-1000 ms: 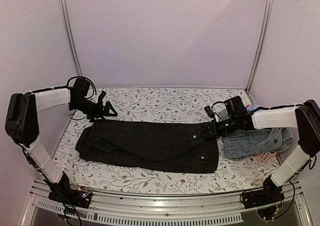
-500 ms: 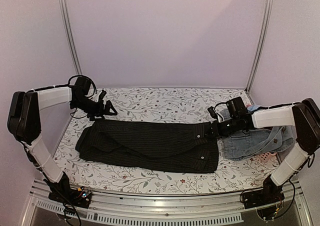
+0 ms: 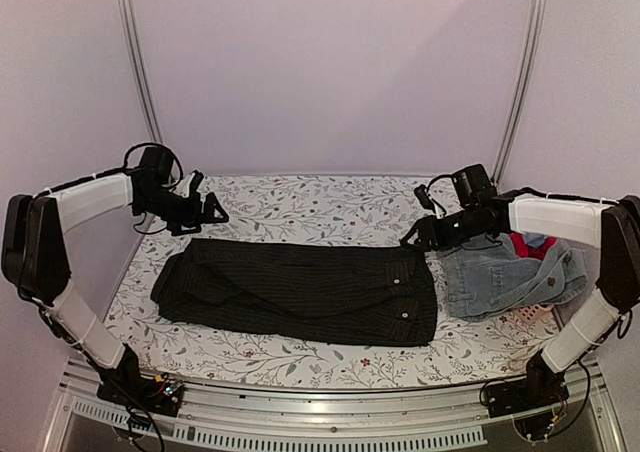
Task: Fold and stack the mixed laundry pile
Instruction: Adjust the rectangle-folded shirt at the center of the board, then rotate the rectangle-folded shirt at the center of the board.
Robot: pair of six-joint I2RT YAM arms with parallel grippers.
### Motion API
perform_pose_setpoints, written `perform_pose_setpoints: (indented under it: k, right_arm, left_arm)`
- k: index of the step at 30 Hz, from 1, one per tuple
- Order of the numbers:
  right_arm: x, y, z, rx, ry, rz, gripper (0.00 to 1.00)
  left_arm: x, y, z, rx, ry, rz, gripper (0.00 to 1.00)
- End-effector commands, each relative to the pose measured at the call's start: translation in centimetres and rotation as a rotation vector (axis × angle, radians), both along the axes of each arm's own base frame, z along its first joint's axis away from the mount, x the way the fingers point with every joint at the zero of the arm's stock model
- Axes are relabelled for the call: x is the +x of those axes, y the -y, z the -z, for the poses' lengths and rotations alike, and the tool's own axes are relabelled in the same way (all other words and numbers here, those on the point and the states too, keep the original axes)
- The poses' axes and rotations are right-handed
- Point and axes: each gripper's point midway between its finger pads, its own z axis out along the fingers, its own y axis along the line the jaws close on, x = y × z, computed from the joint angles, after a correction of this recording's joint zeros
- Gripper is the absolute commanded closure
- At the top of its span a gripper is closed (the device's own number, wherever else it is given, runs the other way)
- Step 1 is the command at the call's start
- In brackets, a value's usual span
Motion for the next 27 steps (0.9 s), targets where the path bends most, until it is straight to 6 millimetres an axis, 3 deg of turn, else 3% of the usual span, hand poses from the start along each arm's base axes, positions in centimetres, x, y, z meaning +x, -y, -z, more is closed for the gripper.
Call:
perform_pose_setpoints:
  k: [1, 4, 7, 11, 14, 21, 27]
  right_arm:
    - [0.2, -2.3, -3.2, -0.001, 0.08, -0.074, 0.47]
    - [0.2, -4.6, -3.0, -0.005, 0.076, -0.148, 0.49]
    - [0.2, -6.6, -1.4, -0.011, 0.026, -0.216, 0.52]
    - [0.6, -8.3, 2.0, -0.032, -0.05, -0.275, 0.53]
    - [0.6, -8.8, 4.4, -0.045, -0.103, -0.299, 0.54]
    - [-1.4, -7.6, 10.0, -0.127, -0.227, -0.335, 0.56]
    - [-5.6, -7.6, 11.1, -0.149, -0.303, -0.378, 0.56]
  left_arm:
    - [-2.0, 1.5, -1.1, 0.026, 0.016, -0.029, 0.0]
    - [-4.5, 3.3, -0.8, 0.034, -0.012, -0.047, 0.0]
    - [-7.2, 4.3, 0.8, 0.045, -0.088, -0.089, 0.0]
    - [-10.4, 4.4, 4.4, 0.078, -0.226, -0.139, 0.01]
    - [-11.7, 3.6, 7.5, 0.123, -0.31, -0.169, 0.04]
    - [-9.3, 1.9, 11.1, 0.233, -0.361, -0.215, 0.08]
    - [-3.7, 0.0, 13.8, 0.33, -0.352, -0.222, 0.13]
